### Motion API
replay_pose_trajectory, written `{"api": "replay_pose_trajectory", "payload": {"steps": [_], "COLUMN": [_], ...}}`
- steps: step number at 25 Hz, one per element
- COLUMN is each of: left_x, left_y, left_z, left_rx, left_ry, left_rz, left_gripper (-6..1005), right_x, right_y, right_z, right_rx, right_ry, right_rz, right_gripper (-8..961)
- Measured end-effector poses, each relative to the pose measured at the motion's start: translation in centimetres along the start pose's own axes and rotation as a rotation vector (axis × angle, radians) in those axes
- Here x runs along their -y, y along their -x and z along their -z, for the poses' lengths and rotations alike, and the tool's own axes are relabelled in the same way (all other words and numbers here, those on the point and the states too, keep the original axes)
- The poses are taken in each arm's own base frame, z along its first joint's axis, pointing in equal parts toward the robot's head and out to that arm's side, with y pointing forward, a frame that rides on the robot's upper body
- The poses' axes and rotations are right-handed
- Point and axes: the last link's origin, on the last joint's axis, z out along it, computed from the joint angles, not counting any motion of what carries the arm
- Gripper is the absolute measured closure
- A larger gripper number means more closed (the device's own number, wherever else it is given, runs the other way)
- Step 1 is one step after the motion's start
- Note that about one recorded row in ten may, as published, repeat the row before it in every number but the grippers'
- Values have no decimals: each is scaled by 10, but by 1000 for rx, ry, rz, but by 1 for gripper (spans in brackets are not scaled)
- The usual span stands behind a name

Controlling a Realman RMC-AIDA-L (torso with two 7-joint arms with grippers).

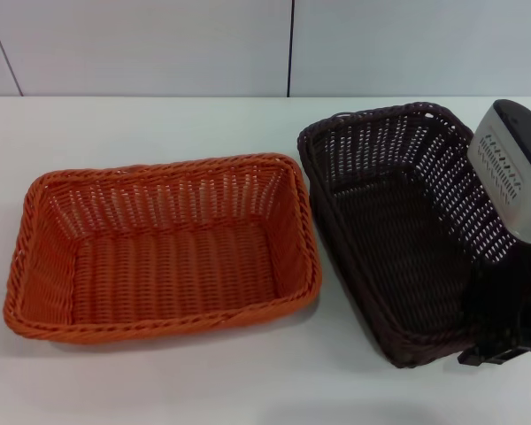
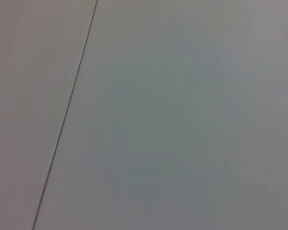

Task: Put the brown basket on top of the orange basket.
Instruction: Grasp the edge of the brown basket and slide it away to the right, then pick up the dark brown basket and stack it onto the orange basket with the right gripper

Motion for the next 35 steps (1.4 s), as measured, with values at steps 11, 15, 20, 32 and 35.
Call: {"api": "replay_pose_trajectory", "payload": {"steps": [11,15,20,32,35], "left_x": [6,9,12,21,22], "left_y": [-3,-3,-6,-11,-12], "left_z": [5,7,11,17,17], "left_rx": [-14,-14,-24,-31,-32], "left_ry": [-3,-6,-1,-5,1], "left_rz": [-4,-10,-17,-39,-46], "left_gripper": [545,545,546,546,546], "right_x": [-7,-10,-18,-36,-40], "right_y": [-1,-2,8,29,36], "right_z": [16,27,44,81,94], "right_rx": [54,83,133,281,329], "right_ry": [-105,-167,-274,-486,-547], "right_rz": [-27,-39,-39,-44,-49], "right_gripper": [667,678,693,756,763]}}
